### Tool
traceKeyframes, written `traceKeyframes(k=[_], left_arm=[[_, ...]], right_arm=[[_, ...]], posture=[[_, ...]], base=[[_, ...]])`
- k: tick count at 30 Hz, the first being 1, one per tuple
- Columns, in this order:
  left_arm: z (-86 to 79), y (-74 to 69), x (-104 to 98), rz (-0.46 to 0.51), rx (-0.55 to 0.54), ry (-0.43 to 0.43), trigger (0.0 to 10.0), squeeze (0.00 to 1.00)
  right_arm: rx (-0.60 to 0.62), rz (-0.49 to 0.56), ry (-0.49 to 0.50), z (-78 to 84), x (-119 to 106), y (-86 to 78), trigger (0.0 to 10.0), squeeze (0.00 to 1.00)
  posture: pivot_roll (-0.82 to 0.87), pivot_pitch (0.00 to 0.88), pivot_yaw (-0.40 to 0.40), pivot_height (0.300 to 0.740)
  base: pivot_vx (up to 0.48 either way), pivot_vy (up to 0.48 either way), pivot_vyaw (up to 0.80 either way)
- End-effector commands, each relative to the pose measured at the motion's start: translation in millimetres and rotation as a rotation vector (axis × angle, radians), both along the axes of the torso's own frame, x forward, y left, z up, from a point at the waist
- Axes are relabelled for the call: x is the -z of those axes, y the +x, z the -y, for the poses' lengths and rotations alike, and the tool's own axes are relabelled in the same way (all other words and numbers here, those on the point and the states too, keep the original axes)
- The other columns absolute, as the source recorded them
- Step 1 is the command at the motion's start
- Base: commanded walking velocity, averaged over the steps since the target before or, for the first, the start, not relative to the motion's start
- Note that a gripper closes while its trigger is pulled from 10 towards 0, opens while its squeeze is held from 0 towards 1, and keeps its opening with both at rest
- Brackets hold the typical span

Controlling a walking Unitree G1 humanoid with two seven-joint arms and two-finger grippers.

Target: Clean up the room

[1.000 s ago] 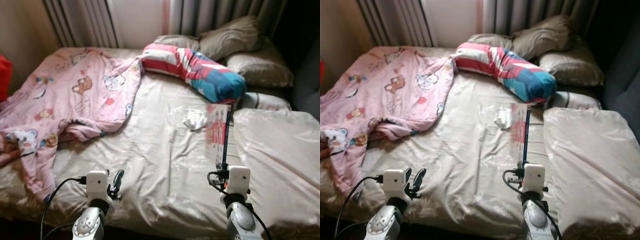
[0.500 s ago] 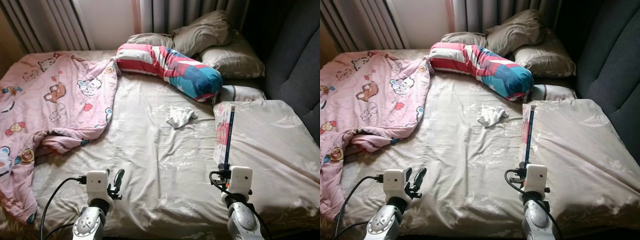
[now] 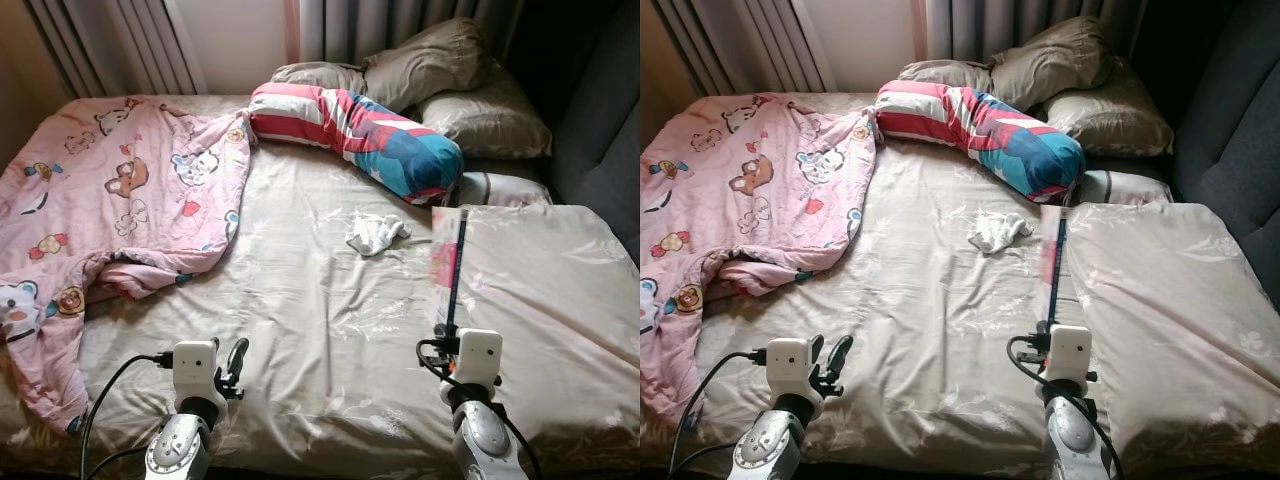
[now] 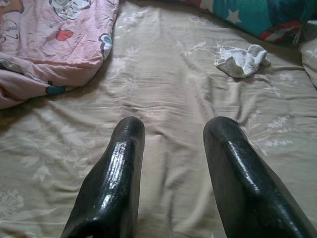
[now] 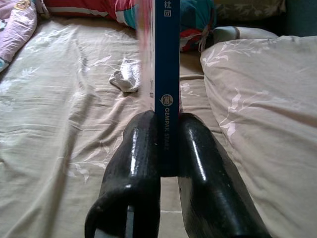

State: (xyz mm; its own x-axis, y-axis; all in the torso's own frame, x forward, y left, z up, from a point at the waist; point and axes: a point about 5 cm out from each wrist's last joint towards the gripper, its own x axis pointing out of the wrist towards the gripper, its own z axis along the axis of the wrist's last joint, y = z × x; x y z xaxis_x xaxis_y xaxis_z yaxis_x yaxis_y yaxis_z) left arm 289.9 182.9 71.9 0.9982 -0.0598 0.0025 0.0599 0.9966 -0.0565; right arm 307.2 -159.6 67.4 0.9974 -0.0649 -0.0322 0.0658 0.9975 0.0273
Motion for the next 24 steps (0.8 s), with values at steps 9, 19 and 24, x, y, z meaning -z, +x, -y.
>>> traceKeyframes(k=[9, 19, 24], left_arm=[[-3.5, -5.0, 4.3, -0.016, -0.002, -0.001, 10.0, 0.00], [-4.0, -4.5, 3.9, -0.015, -0.005, 0.017, 10.0, 0.00], [-4.5, -4.8, 3.9, -0.016, -0.007, 0.016, 10.0, 0.00]], right_arm=[[0.017, 0.011, 0.012, 1.6, -0.8, -0.3, 10.0, 0.00], [0.012, 0.026, -0.004, 0.0, -2.6, 0.2, 10.0, 0.00], [0.008, 0.027, -0.004, -0.6, -2.8, 0.2, 10.0, 0.00]], posture=[[-0.02, 0.219, 0.018, 0.740], [-0.02, 0.219, 0.019, 0.740], [-0.02, 0.219, 0.019, 0.740]], base=[[0.000, 0.000, -0.25], [0.000, -0.024, -0.31], [0.000, -0.096, 0.00]])
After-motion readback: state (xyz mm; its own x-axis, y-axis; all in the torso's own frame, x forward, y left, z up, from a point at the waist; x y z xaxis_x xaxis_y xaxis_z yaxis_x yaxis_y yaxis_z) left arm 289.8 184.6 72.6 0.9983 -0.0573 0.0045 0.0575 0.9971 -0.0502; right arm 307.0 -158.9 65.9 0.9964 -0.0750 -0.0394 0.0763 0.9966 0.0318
